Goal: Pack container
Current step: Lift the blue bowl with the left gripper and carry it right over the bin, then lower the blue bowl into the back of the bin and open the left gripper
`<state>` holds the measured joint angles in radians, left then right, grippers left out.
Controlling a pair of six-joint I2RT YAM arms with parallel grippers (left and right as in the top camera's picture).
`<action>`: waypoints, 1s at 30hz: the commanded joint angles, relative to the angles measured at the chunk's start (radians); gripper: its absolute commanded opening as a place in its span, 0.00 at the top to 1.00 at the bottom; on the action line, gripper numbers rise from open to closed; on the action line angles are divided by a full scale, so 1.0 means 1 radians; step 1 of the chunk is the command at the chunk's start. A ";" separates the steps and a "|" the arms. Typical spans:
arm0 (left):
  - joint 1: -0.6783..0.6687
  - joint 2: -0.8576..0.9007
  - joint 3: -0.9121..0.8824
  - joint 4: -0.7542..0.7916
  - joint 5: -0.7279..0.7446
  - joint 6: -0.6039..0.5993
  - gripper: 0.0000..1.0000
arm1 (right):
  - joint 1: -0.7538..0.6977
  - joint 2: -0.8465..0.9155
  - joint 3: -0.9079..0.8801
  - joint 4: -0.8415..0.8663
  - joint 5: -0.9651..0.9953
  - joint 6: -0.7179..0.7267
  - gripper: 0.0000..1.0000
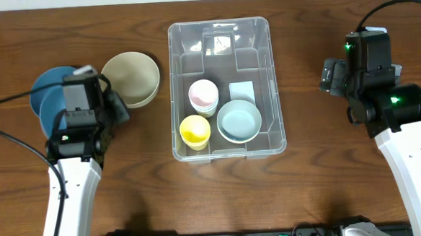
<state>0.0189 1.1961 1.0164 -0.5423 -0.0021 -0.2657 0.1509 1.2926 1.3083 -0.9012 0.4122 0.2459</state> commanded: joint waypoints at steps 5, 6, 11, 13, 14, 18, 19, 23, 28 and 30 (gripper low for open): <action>-0.071 0.010 0.142 0.145 0.219 0.003 0.94 | -0.007 -0.010 0.015 -0.002 0.010 0.008 0.01; -0.089 0.013 0.149 0.188 0.236 0.008 0.94 | -0.007 -0.010 0.015 -0.002 0.010 0.008 0.01; -0.195 0.037 0.176 0.370 0.256 0.014 0.94 | -0.007 -0.010 0.015 -0.002 0.010 0.008 0.01; -0.247 0.053 0.180 0.439 0.256 0.027 0.94 | -0.007 -0.010 0.015 -0.002 0.010 0.008 0.01; -0.272 0.061 0.180 0.470 0.256 0.038 0.95 | -0.007 -0.010 0.015 -0.002 0.010 0.008 0.01; -0.389 0.119 0.180 0.569 0.256 0.089 0.94 | -0.007 -0.010 0.015 -0.002 0.010 0.008 0.01; -0.420 0.139 0.180 0.583 0.256 0.111 0.94 | -0.007 -0.010 0.015 -0.002 0.010 0.008 0.01; -0.533 0.228 0.180 0.600 0.252 0.212 0.94 | -0.007 -0.010 0.015 -0.002 0.010 0.008 0.01; -0.624 0.312 0.181 0.583 0.249 0.330 0.94 | -0.007 -0.010 0.015 -0.002 0.010 0.008 0.01; -0.644 0.322 0.183 0.560 0.217 0.369 0.94 | -0.007 -0.010 0.015 -0.002 0.010 0.008 0.01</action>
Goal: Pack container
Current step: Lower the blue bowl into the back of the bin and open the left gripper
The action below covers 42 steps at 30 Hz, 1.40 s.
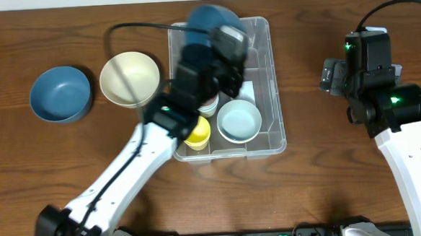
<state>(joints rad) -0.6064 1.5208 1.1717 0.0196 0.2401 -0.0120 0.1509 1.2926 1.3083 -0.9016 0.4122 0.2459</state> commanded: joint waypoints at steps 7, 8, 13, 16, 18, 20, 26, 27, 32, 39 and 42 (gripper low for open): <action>-0.026 -0.001 0.107 -0.133 -0.147 0.189 0.94 | -0.007 -0.010 0.015 -0.001 0.010 0.008 0.01; -0.028 -0.001 0.119 -0.140 -0.147 0.208 0.94 | -0.007 -0.010 0.015 -0.001 0.010 0.008 0.01; -0.032 -0.018 0.124 -0.136 -0.144 0.209 0.94 | -0.007 -0.010 0.015 -0.001 0.010 0.008 0.01; -0.032 -0.040 0.124 -0.139 -0.144 0.209 0.94 | -0.007 -0.010 0.015 -0.001 0.010 0.008 0.01; -0.032 -0.061 0.124 -0.137 -0.144 0.198 0.94 | -0.007 -0.010 0.015 -0.001 0.010 0.008 0.01; -0.032 -0.074 0.126 -0.124 -0.144 0.199 0.94 | -0.007 -0.010 0.015 -0.001 0.010 0.008 0.01; -0.029 -0.058 0.188 -0.135 -0.167 0.231 0.94 | -0.007 -0.010 0.015 -0.001 0.010 0.008 0.01; -0.028 -0.048 0.217 -0.160 -0.176 0.241 0.94 | -0.007 -0.010 0.015 -0.001 0.010 0.008 0.01; -0.027 0.025 0.381 -0.312 -0.186 0.291 0.94 | -0.007 -0.010 0.015 -0.001 0.010 0.008 0.01; -0.026 0.153 0.507 -0.467 -0.185 0.355 0.94 | -0.007 -0.010 0.015 -0.001 0.010 0.008 0.01; -0.026 0.209 0.508 -0.513 -0.184 0.396 0.94 | -0.007 -0.010 0.015 -0.001 0.010 0.008 0.01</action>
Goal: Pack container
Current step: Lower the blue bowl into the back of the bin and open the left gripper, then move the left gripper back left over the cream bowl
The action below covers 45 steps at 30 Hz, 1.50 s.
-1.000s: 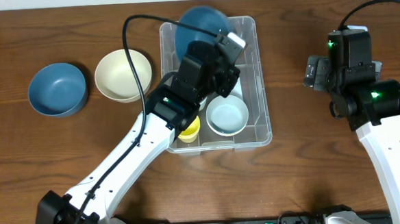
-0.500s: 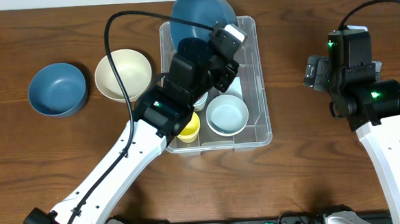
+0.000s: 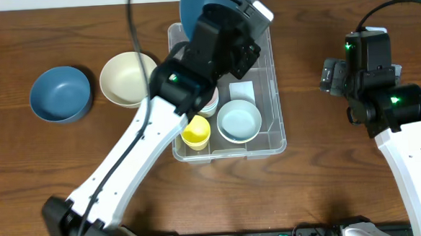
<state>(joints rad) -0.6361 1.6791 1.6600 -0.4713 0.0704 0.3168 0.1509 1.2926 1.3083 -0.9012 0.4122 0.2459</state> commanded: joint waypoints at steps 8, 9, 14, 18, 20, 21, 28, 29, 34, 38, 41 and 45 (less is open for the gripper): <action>0.004 0.226 0.020 -0.043 -0.015 0.072 0.94 | -0.007 -0.010 0.015 -0.002 0.010 0.008 0.01; 0.004 0.240 0.020 -0.042 -0.015 0.072 0.94 | -0.007 -0.010 0.015 -0.002 0.010 0.008 0.01; 0.004 0.304 0.019 -0.043 -0.015 0.072 0.94 | -0.007 -0.010 0.015 -0.002 0.010 0.008 0.01; 0.006 0.333 0.019 -0.042 -0.015 0.072 0.94 | -0.007 -0.010 0.015 -0.002 0.010 0.008 0.01; 0.008 0.339 0.019 -0.043 -0.015 0.072 0.94 | -0.007 -0.010 0.015 -0.002 0.010 0.008 0.01; 0.009 0.339 0.019 -0.043 -0.015 0.072 0.94 | -0.007 -0.010 0.015 -0.002 0.010 0.008 0.01; 0.012 0.319 0.020 -0.027 -0.015 0.072 0.63 | -0.007 -0.010 0.015 -0.002 0.010 0.008 0.01; 0.013 0.306 0.020 -0.023 -0.015 0.072 0.63 | -0.007 -0.010 0.015 -0.002 0.010 0.008 0.01; 0.034 0.224 0.023 -0.013 -0.015 0.064 0.51 | -0.007 -0.010 0.015 -0.002 0.010 0.008 0.01; 0.083 0.128 0.023 -0.015 -0.015 0.002 0.50 | -0.007 -0.010 0.015 -0.002 0.010 0.008 0.01; 0.132 0.051 0.023 -0.018 -0.015 -0.058 0.23 | -0.007 -0.010 0.015 -0.002 0.010 0.008 0.01; 0.187 -0.051 0.023 -0.034 -0.016 -0.068 0.22 | -0.007 -0.010 0.015 -0.002 0.010 0.008 0.01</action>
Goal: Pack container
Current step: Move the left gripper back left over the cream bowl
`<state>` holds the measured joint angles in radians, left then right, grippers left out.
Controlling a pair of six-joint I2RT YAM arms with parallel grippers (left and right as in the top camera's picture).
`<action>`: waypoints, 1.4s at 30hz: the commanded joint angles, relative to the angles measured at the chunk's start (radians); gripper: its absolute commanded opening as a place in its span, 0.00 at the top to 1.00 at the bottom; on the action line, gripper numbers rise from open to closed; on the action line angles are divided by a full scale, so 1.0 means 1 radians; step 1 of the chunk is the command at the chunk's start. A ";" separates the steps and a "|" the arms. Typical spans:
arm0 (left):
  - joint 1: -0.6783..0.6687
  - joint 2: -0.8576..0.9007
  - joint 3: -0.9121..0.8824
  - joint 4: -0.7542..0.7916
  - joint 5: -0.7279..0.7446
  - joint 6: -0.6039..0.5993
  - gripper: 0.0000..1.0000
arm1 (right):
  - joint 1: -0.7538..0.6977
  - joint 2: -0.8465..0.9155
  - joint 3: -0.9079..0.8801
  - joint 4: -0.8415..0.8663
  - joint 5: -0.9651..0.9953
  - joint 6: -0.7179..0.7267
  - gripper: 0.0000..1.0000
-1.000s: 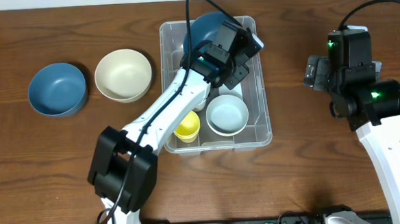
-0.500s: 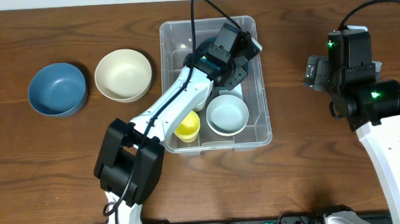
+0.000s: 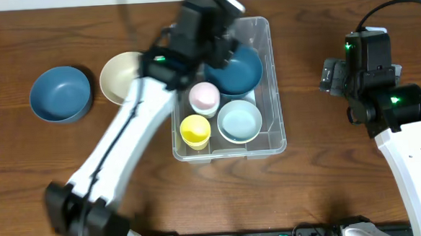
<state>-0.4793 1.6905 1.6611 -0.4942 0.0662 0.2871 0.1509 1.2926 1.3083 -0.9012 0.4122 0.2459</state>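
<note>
The clear plastic container (image 3: pixel 277 93) stands mid-table. Inside it are a pink cup (image 3: pixel 204 96), a yellow cup (image 3: pixel 195 130), a pale blue bowl (image 3: pixel 239 121) and, in the back half, a dark blue plate (image 3: pixel 240 71) lying partly over the pale bowl's far rim. My left gripper (image 3: pixel 215 40) hangs blurred over the plate's left rim; its jaws are hidden by the wrist. A dark blue bowl (image 3: pixel 60 93) and a cream bowl (image 3: pixel 122 78) sit on the table left of the container. My right gripper (image 3: pixel 329 76) hovers at the right, away from everything.
The left arm stretches diagonally from the front left across the cream bowl's edge to the container. The right arm stands along the right side of the brown wooden table (image 3: pixel 322 177).
The dark blue plate was held high over the container's back edge; now it lies low inside the container's back half. The left wrist has shifted left and nearer. The right arm is unchanged.
The left gripper was first at the stacked blue plate and bowl on the far left. Then it held the plate above the container, with the blue bowl left behind. Then the plate was over the back wall, and now it sits inside the container.
</note>
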 commanded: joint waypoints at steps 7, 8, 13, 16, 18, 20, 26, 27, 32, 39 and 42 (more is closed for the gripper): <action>0.162 -0.148 0.021 -0.066 -0.069 -0.179 0.00 | -0.007 -0.010 0.015 -0.002 0.010 0.008 0.01; 0.184 -0.147 0.021 -0.080 -0.090 -0.218 0.01 | -0.007 -0.010 0.015 -0.002 0.010 0.008 0.01; 0.331 -0.113 0.010 -0.217 -0.208 -0.573 0.02 | -0.007 -0.010 0.015 -0.002 0.010 0.008 0.01; 0.428 -0.071 0.009 -0.331 -0.212 -0.819 0.02 | -0.007 -0.010 0.015 -0.002 0.010 0.008 0.01; 0.487 -0.032 0.009 -0.385 -0.189 -0.948 0.02 | -0.007 -0.010 0.015 -0.002 0.010 0.008 0.01; 0.539 0.019 0.009 -0.396 -0.094 -0.965 0.02 | -0.007 -0.010 0.015 -0.002 0.010 0.008 0.01; 0.607 0.175 0.009 -0.411 0.087 -0.966 0.02 | -0.007 -0.010 0.015 -0.002 0.010 0.008 0.01; 0.611 0.204 0.009 -0.414 0.103 -0.966 0.01 | -0.007 -0.010 0.015 -0.002 0.010 0.008 0.01; 0.614 0.316 0.009 -0.432 0.136 -0.966 0.01 | -0.007 -0.010 0.015 -0.002 0.010 0.008 0.01; 0.616 0.364 0.009 -0.452 0.131 -0.966 0.01 | -0.007 -0.010 0.015 -0.002 0.010 0.008 0.01; 0.616 0.364 0.009 -0.452 0.130 -0.966 0.00 | -0.007 -0.010 0.015 -0.002 0.010 0.008 0.01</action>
<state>0.1310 2.0590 1.6684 -0.9394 0.1886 -0.6624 0.1509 1.2926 1.3083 -0.9012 0.4122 0.2455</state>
